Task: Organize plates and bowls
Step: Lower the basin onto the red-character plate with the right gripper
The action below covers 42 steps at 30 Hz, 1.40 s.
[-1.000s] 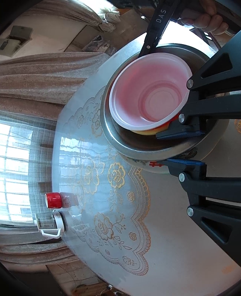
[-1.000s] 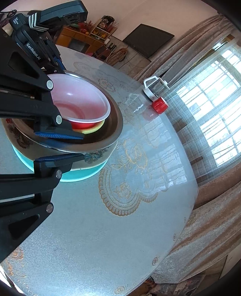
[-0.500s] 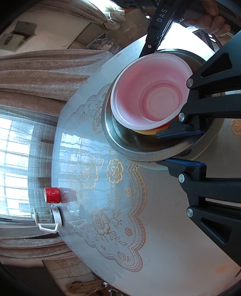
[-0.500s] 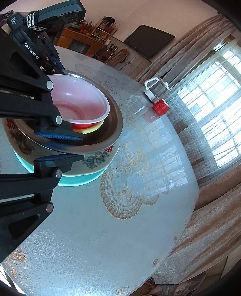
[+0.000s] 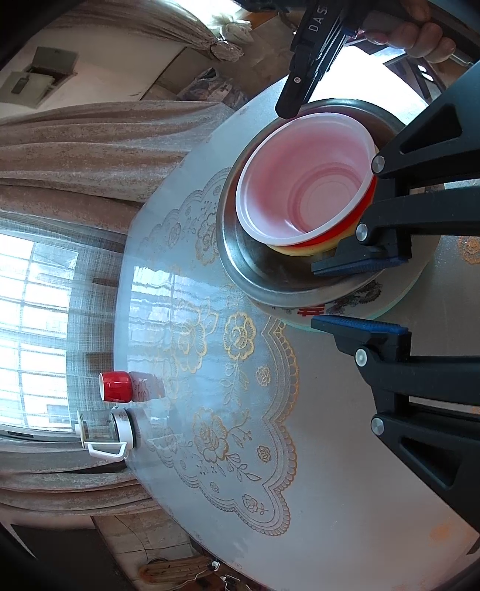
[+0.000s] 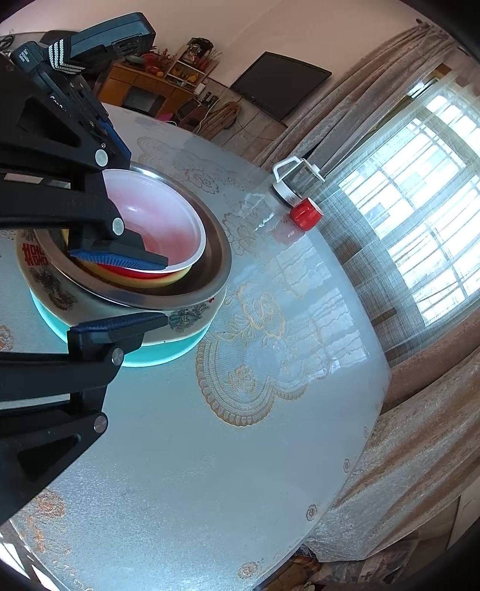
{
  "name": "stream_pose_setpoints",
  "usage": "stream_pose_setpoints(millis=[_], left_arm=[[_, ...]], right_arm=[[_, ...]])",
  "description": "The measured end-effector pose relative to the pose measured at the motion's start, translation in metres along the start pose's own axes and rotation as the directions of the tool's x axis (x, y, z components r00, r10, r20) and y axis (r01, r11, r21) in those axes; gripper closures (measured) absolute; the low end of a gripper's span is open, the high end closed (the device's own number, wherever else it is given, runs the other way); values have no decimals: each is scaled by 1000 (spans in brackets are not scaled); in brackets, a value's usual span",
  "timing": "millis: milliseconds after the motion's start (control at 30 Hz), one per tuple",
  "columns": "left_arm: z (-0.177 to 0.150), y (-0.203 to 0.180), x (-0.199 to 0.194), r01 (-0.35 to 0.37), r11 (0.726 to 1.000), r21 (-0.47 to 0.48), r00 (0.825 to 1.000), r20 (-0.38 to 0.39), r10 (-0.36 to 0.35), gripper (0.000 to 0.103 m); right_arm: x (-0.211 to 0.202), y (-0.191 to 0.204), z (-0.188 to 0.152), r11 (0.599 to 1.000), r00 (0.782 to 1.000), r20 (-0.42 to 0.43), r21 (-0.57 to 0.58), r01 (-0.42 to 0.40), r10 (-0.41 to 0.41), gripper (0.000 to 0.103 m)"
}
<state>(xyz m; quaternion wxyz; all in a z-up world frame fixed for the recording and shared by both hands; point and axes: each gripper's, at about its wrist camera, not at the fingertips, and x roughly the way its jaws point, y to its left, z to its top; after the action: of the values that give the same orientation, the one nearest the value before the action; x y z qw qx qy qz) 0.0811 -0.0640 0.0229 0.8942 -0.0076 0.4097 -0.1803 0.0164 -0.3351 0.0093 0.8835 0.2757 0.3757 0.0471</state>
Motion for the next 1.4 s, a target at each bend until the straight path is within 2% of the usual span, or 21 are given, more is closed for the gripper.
stream_pose_setpoints(millis=[100,233,567,733,1200,1400], left_arm=[[-2,-2,0,0,1000,9,1000,1,0,81],[-3,-2,1,7,1000,9,1000,0,-7,81],[-6,-5,0,2,1000,25,1000,9,-3,81],[-8,-7,-1,1,1000,29,1000,14,-1,80],[-8,-6,-3,-7,999,31,1000,23,6,80],[-11,-10,-4,-7,999,47,1000,29,5,80]], right_arm=[[2,-1,-3,1000,1000,0,-3,8,-8,79],[2,5,-4,1000,1000,10,-25,11,-11,85],[4,2,-5,1000,1000,0,-17,2,-2,85],[14,5,-9,999,999,-33,-30,13,-14,85],[17,6,-8,1000,999,-41,-10,18,-18,85],[17,11,-10,998,999,-28,-50,37,-39,85]])
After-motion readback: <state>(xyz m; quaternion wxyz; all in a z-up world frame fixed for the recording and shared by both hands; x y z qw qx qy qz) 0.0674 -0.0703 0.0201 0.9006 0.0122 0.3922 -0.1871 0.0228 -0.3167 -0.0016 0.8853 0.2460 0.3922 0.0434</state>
